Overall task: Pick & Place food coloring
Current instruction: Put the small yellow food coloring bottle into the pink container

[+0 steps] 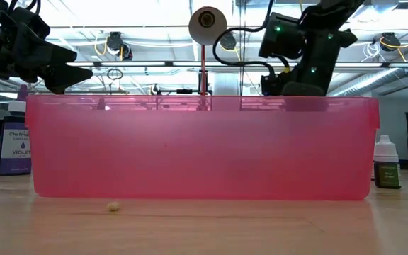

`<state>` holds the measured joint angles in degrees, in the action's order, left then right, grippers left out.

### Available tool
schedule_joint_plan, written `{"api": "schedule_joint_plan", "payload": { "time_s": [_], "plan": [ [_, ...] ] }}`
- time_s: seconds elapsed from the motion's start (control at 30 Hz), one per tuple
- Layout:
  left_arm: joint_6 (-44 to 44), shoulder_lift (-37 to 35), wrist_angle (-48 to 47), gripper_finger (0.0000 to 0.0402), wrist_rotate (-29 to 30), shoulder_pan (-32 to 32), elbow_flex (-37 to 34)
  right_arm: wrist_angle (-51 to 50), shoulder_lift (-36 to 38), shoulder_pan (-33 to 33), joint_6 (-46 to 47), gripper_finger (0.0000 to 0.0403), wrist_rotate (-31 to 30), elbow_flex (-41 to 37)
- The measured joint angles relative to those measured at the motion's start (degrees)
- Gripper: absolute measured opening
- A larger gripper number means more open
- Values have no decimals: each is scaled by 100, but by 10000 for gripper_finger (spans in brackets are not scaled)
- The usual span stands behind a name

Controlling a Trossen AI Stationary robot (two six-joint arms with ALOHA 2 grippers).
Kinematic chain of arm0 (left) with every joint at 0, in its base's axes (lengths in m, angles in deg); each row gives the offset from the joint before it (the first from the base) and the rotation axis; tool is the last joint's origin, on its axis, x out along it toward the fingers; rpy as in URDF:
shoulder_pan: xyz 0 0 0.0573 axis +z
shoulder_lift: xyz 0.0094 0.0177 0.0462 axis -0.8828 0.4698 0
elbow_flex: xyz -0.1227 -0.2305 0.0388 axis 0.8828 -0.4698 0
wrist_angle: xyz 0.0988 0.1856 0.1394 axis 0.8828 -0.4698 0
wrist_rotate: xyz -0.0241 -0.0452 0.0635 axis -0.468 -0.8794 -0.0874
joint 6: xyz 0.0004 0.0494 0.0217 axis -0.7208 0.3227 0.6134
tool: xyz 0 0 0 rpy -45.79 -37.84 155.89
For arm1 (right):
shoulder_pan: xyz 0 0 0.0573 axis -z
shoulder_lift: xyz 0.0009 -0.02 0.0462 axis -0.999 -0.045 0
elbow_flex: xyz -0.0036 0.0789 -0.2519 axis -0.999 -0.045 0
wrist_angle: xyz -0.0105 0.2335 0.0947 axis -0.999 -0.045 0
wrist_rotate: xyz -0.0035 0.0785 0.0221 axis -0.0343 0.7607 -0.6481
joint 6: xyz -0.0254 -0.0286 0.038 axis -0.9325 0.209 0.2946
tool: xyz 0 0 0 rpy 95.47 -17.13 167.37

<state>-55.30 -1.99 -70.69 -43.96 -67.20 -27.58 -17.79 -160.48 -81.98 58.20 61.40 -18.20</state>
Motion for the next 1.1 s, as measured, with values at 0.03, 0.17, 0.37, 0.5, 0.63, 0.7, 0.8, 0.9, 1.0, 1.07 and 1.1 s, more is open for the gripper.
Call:
{"api": "schedule_joint_plan", "payload": {
  "time_s": [0.03, 0.17, 0.37, 0.5, 0.63, 0.7, 0.8, 0.9, 1.0, 1.07, 1.1],
  "plan": [
    [-1, 0, 0, 306, 0, 0, 0, -2, 0, 32, -41, 188, -2, 0],
    [0, 1, 0, 306, 0, 1, 0, 10, -18, 151, -88, 188, -2, 0],
    [0, 1, -1, 306, 0, 1, 0, 29, -349, 250, -95, 188, 47, 0],
    [-2, 1, 0, 306, 2, 1, 0, 155, -695, 245, -214, 187, 168, 0],
    [0, 1, -2, 306, 0, 1, 0, 232, -846, 246, -256, 187, 149, 17],
    [-1, 0, 0, 305, 1, -1, 0, 249, -842, 246, -309, 187, 146, 17],
    [-2, 0, 0, 305, 0, 0, 0, 302, -764, 246, -346, 187, 157, 7],
    [0, 1, 0, 306, 0, 0, 0, 352, -717, 246, -347, 187, 157, 9],
    [0, 1, 0, 306, 0, 1, 0, 301, -729, 246, -346, 184, 157, 7],
    [0, 1, -2, 306, 0, 1, 0, 326, -726, 246, -348, 173, 163, 7],
    [0, 1, -1, 306, 0, 0, 0, 318, -726, 246, -348, 165, 166, 7]
  ]
}}
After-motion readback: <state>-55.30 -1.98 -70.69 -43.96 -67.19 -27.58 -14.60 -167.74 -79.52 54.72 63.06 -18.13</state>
